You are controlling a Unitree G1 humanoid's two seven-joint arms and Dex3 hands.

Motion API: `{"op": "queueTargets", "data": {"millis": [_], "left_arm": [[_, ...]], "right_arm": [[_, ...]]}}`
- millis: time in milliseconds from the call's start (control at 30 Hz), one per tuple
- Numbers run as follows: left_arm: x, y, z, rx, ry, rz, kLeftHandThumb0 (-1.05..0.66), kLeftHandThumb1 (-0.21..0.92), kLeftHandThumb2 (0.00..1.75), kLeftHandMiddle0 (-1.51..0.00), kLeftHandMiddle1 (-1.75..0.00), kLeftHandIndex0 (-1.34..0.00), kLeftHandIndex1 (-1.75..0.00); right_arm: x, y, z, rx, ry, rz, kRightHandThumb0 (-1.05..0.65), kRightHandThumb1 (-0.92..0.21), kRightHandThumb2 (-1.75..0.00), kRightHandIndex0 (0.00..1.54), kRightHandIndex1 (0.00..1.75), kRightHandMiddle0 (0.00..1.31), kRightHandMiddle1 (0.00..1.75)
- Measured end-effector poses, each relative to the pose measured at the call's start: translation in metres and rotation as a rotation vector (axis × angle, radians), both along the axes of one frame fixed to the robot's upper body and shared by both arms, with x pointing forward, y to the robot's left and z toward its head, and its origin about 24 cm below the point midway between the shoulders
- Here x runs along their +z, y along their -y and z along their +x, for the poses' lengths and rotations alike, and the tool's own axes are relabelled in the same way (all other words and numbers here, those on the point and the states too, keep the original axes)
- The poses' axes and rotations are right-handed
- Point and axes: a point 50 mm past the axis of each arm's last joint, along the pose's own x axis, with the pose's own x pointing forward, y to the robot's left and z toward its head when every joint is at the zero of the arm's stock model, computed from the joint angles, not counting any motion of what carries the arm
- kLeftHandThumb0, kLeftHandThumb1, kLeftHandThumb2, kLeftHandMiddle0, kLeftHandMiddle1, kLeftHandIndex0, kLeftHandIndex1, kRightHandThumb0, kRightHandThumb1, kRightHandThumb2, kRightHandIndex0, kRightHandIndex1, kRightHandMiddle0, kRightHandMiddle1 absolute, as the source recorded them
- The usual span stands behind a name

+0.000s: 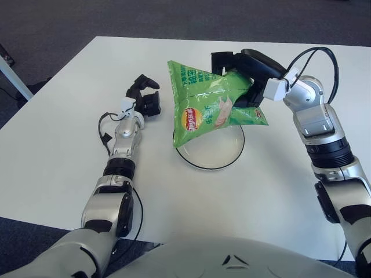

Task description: Put the snack into the plate.

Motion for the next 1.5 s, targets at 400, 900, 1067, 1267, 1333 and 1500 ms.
{"op": "queueTargets", "data": {"millis": [400, 900, 1067, 1267, 1333, 1500], "left_arm": [[-0.001, 0.001, -0.001, -0.009, -0.026, 0.003, -0.46, 0.39, 1.23, -1.28, -1.75, -0.56, -1.75], [0.0, 0.004, -0.002, -0.04, -0.017, 0.012, -0.46, 0.38, 1.24, -1.29, -1.75, -0.56, -1.75], [0.001, 0.005, -0.003, -0.045, -0.006, 0.016, -0.46, 0.38, 1.24, -1.29, -1.75, -0.56, -1.75], [0.002, 0.006, -0.003, -0.05, 0.01, 0.028, -0.46, 0.38, 1.25, -1.29, -1.75, -0.57, -1.75], [0.003, 0.006, -0.003, -0.05, 0.013, 0.036, -0.46, 0.37, 1.25, -1.29, -1.75, -0.57, -1.75], [0.003, 0.007, -0.004, -0.051, 0.019, 0.043, -0.46, 0.37, 1.26, -1.3, -1.75, -0.58, -1.75]], "right_arm": [[-0.016, -0.001, 0.0, 0.086, -0.141, 0.015, 0.0, 0.08, -1.75, 0.91, 1.7, 0.69, 1.75], [-0.026, -0.001, -0.002, 0.099, -0.334, -0.009, 0.0, 0.07, -1.74, 0.93, 1.68, 0.67, 1.75], [-0.031, 0.0, -0.004, 0.084, -0.37, -0.003, 0.0, 0.07, -1.74, 0.92, 1.69, 0.67, 1.75], [-0.033, 0.0, -0.005, 0.109, -0.38, 0.003, -0.2, 0.01, -1.62, 1.03, 1.74, 0.79, 1.6], [-0.033, -0.001, -0.006, 0.134, -0.387, 0.005, -0.36, -0.1, -1.52, 1.11, 1.74, 0.75, 1.66], [-0.036, -0.001, -0.005, 0.164, -0.422, 0.004, -0.49, -0.22, -1.39, 1.09, 1.75, 0.69, 1.7]]}}
